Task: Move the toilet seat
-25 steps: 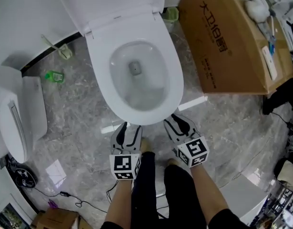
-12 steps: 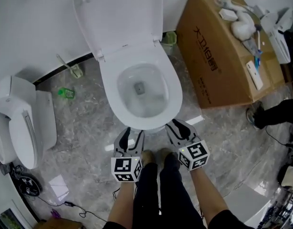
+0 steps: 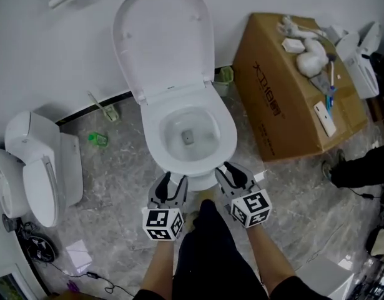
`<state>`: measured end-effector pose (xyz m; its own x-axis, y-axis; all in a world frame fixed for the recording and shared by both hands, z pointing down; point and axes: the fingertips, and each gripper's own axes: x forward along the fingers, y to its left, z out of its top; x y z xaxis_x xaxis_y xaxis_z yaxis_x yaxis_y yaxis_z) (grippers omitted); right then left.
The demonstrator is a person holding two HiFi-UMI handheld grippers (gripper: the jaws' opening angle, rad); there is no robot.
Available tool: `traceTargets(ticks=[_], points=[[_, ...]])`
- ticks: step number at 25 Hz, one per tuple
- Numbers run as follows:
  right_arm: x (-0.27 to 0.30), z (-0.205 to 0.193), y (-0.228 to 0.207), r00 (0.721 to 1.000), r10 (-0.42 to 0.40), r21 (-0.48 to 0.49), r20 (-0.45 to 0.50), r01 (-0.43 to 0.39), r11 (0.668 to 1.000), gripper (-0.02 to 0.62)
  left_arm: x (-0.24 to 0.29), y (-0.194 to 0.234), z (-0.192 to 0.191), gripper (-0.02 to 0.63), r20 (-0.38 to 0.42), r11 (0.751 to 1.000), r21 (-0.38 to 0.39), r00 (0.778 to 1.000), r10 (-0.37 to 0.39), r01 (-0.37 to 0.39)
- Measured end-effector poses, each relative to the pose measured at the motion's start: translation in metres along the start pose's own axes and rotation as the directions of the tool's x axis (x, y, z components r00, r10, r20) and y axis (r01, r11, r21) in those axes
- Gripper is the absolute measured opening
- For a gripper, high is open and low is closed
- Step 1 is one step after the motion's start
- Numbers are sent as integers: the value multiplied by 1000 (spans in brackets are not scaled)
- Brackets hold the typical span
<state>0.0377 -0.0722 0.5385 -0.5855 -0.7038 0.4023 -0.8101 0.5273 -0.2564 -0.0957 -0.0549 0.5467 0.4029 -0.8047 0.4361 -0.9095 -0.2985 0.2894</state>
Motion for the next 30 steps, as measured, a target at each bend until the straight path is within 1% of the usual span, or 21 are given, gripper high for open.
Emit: traceTargets(ticks=[8,15,22,27,30], points=[[8,51,1,1000,20,-32,25,-19,999,133,2,3,51,209,38,1000,-10,999,9,-9],[21,102,1,996,28,-42,79,-25,999,127,7,12,103,209,112,999,-30,994,14,-10],[39,152,-4,989,39,-49,140,-33,998,118,18,21,156,203,156,1000,2,988,11,-11],[55,187,-8,985,59,-72,160,-48,996,106,29,26,194,178,181,998,52,983,20,-30],[68,207,-11,982,71,-105,176,-53,993,98,36,33,215,172,214,998,47,976,30,-41]])
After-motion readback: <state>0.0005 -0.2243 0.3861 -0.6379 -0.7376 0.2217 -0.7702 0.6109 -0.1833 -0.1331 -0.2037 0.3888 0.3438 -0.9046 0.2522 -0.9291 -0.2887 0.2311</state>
